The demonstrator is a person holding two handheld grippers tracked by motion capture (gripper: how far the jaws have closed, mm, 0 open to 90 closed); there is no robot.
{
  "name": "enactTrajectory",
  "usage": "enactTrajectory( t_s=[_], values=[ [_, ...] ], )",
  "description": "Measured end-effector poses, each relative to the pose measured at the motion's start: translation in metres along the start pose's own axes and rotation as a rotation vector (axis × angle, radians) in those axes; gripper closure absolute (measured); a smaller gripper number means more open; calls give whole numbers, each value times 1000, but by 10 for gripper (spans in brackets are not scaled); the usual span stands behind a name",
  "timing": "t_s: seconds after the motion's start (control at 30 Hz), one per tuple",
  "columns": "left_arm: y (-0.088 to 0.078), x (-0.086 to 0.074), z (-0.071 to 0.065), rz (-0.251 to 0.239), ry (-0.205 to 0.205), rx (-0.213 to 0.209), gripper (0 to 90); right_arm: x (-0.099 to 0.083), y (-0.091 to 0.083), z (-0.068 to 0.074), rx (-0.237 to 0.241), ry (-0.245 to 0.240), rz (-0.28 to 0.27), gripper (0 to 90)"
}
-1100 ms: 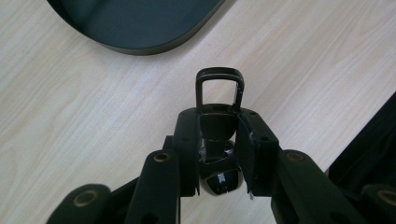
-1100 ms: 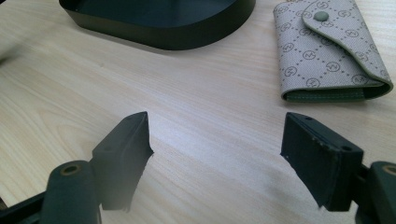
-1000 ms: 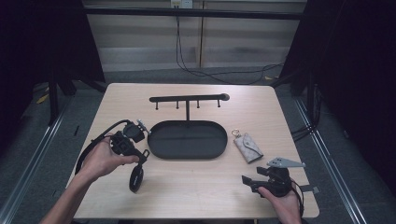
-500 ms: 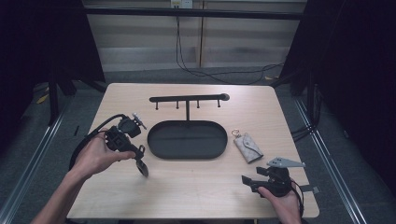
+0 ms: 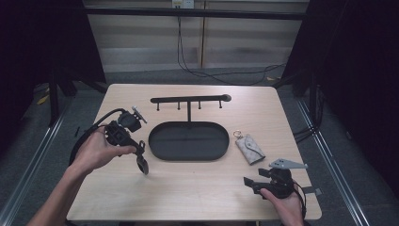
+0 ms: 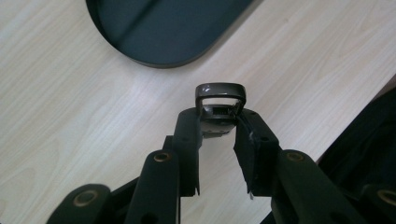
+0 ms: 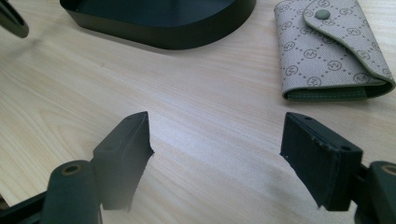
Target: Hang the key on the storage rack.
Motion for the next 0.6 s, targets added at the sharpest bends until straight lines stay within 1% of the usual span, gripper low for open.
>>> enactTrajectory(
  t_s=[0.03,0.07,0.1,0.13,0.23,0.27,0.3,0.33,0.37,0.4,0.43,0.47,0.5,0.53,0.6],
  values=[
    [0,1,1,7,4,2,708,0,0,0,0,0,0,239],
    [0,2,2,30,14,-15,708,0,0,0,0,-1,1,239],
    [0,5,3,25,4,-4,708,0,0,0,-1,0,1,239],
    [0,6,5,30,2,-2,708,0,0,0,-2,0,-2,239],
    [-3,12,5,31,4,-7,708,0,0,0,-2,-2,-2,238],
    [-3,16,3,42,12,-9,708,0,0,0,-1,0,-6,235],
    [-3,16,3,42,12,-9,708,0,0,0,-1,0,-6,235],
    [-2,17,2,56,16,-21,708,0,0,0,0,0,-6,233],
    [1,20,4,66,9,-13,708,0,-1,0,0,4,-6,227],
    [2,21,5,78,8,-14,708,0,-1,0,0,3,-8,223],
    [2,21,5,78,8,-14,708,0,-1,0,-1,2,-8,220],
    [3,22,6,75,6,-24,708,0,-1,0,-1,2,-8,220],
    [3,23,5,71,1,-18,708,0,-1,0,-1,0,-9,214],
    [3,25,4,78,15,-20,708,0,0,0,-3,-3,-7,197],
    [0,28,3,82,20,-25,708,0,0,0,-4,-3,0,186]
  ],
)
Point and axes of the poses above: each handheld gripper's, and its own axes: y roughly forward along the jaws, x roughly out of its top, z roughly to its left, the point moved 2 cm from there along y, roughly forward along the jaws, and after that the axes turned 3 degrees about x, right-handed, at the moved point
